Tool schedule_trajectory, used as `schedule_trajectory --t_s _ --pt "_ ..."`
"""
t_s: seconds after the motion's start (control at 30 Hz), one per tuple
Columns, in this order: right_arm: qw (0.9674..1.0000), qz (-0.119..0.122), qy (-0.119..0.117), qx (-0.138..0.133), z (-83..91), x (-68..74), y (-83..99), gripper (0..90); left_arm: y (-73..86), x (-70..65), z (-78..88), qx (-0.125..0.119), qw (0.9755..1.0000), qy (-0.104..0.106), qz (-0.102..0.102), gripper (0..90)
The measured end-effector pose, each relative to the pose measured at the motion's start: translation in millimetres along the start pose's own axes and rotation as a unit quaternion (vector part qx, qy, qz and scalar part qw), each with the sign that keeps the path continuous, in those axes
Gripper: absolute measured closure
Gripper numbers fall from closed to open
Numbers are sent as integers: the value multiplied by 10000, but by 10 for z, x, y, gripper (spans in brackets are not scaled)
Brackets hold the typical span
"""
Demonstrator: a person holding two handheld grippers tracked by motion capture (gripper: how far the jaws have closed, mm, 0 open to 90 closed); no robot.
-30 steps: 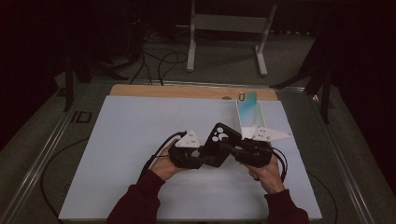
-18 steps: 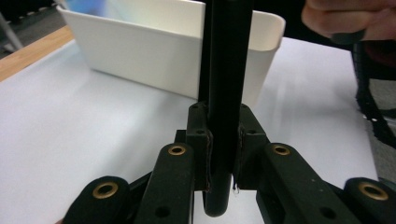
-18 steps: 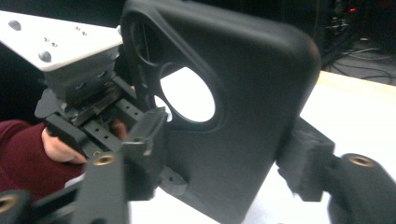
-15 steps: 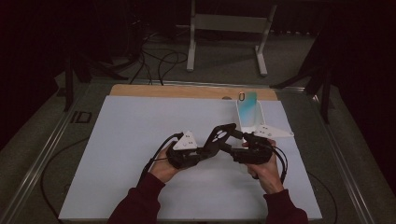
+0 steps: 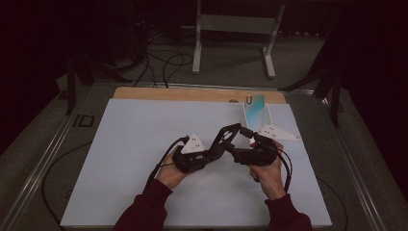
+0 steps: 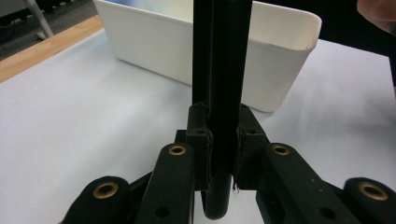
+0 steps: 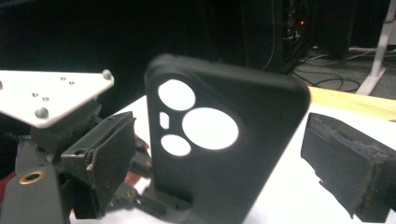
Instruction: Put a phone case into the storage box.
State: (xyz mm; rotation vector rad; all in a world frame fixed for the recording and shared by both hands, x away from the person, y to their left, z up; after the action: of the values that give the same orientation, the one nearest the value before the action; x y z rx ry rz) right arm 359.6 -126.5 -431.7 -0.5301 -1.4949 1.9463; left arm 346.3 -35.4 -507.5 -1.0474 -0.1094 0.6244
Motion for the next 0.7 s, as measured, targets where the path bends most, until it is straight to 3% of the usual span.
schedule_trajectory --t_s 0.2,0.5,0.7 --pt "9996 -128 254 -9 -100 -7 -41 111 -13 -63 -23 -29 9999 119 44 803" --pt "9990 -240 387 -35 -150 -8 -70 118 10 -166 -104 55 9994 330 95 804" --pt "9989 -180 431 -20 -132 -8 -71 134 11 -145 -91 75 9996 272 41 800"
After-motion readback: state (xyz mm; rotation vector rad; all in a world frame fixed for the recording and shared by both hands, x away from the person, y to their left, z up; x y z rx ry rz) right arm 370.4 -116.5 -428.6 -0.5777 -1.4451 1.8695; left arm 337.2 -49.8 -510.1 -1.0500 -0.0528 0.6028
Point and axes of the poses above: each handheld gripper's, and its own axes: z roughly backward along the jaws, y roughly out of its underside, x roughly to its left, the point moved 10 cm from there along -z, roughly forward along the jaws, and after that the axes turned 11 degrees about z, right-handed, at the moved point
